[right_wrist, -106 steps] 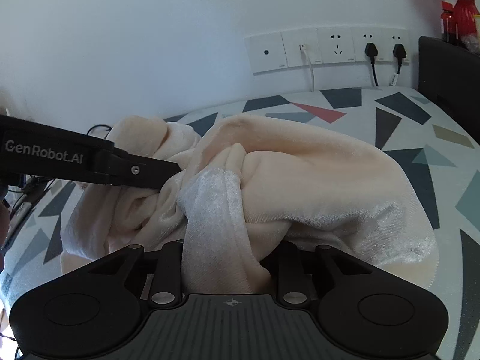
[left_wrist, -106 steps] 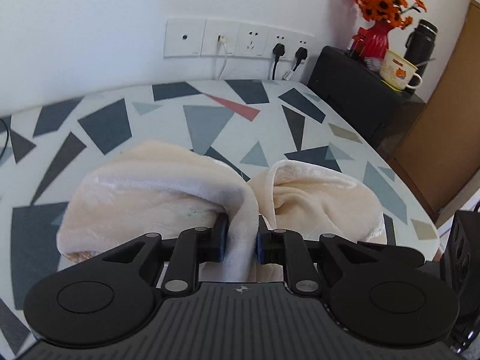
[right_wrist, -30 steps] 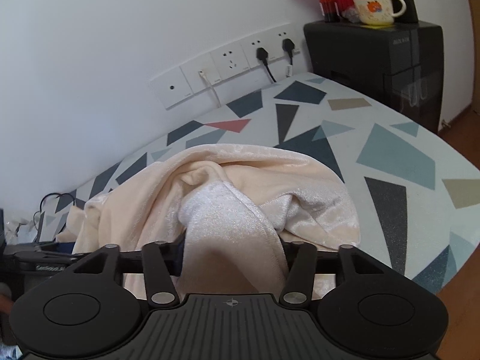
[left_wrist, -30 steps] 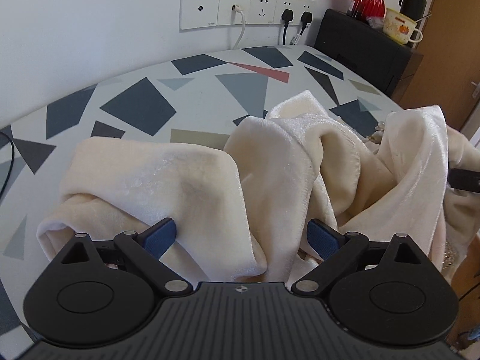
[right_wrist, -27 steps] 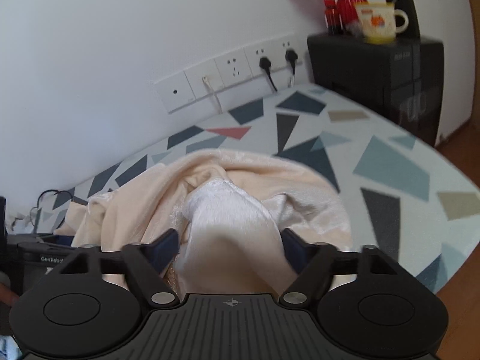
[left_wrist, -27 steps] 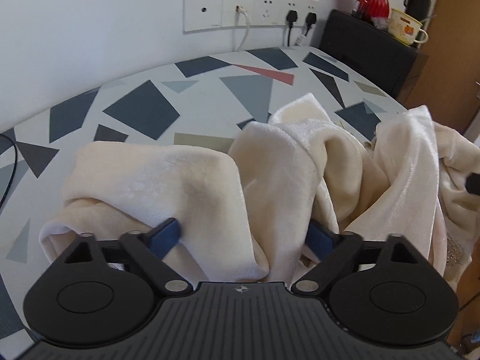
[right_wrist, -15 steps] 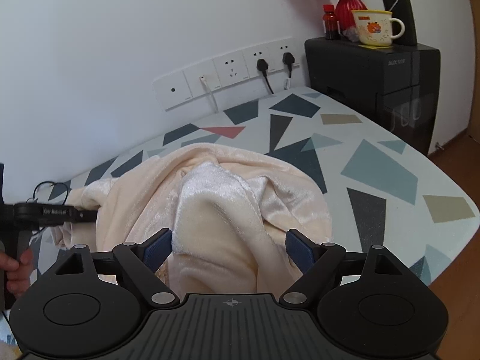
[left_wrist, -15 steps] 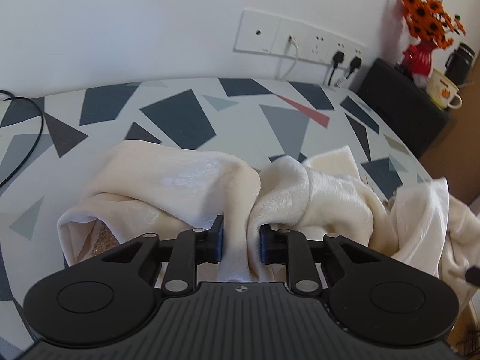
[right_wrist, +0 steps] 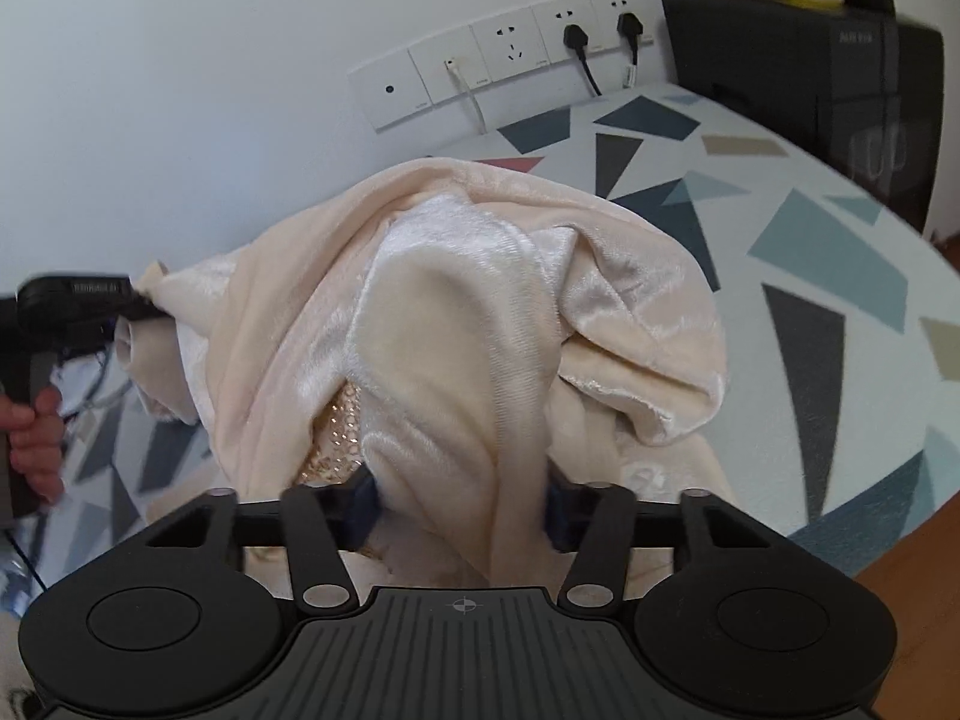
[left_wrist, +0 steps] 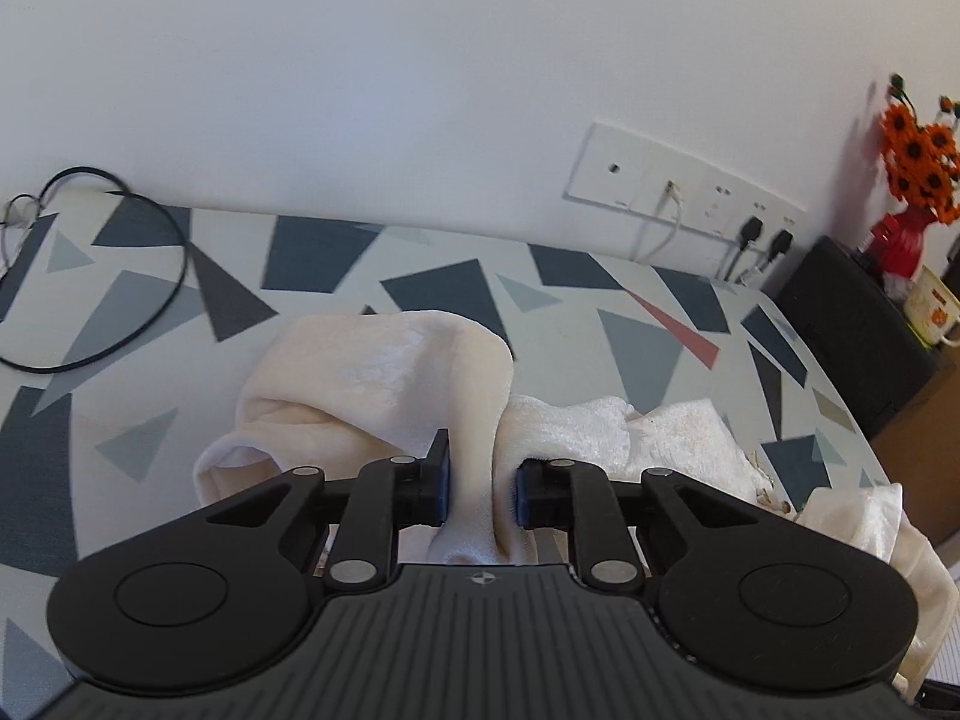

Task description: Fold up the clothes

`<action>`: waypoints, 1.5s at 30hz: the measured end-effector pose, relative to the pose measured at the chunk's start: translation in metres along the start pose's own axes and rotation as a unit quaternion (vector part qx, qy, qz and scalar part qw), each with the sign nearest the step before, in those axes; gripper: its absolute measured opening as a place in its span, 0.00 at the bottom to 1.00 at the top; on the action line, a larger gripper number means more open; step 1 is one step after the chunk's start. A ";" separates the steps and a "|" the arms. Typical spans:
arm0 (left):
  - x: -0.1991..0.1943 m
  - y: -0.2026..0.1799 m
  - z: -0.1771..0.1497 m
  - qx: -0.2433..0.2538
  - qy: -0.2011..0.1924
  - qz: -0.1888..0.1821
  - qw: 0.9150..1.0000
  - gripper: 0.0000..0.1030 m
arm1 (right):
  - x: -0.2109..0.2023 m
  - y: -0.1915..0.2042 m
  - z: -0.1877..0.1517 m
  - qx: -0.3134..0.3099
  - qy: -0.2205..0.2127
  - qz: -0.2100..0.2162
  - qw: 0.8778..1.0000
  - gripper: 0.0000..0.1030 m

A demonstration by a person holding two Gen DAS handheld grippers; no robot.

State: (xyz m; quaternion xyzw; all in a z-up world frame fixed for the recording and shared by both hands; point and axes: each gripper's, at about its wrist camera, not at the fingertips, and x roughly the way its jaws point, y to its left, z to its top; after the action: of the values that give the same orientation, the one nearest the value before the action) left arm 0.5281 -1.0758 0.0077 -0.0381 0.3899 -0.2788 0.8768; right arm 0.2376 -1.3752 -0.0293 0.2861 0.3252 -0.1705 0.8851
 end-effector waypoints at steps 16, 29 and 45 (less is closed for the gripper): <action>-0.019 0.082 0.007 -0.077 -0.034 0.112 0.990 0.19 | 0.069 0.066 0.065 -0.095 -0.011 0.008 0.995 0.16; -0.017 0.083 -0.036 -0.040 0.044 0.121 0.991 0.22 | 0.086 0.048 0.029 -0.073 0.021 -0.037 0.996 0.17; -0.019 0.072 -0.055 0.007 0.074 0.131 0.989 0.25 | 0.073 0.044 0.014 -0.059 0.016 -0.048 0.997 0.21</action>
State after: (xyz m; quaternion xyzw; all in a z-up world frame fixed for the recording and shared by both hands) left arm 0.5117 -0.9973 -0.0385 0.0401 0.4532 -0.1666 0.8748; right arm 0.3192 -1.3584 -0.0526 0.2203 0.3619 -0.1889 0.8859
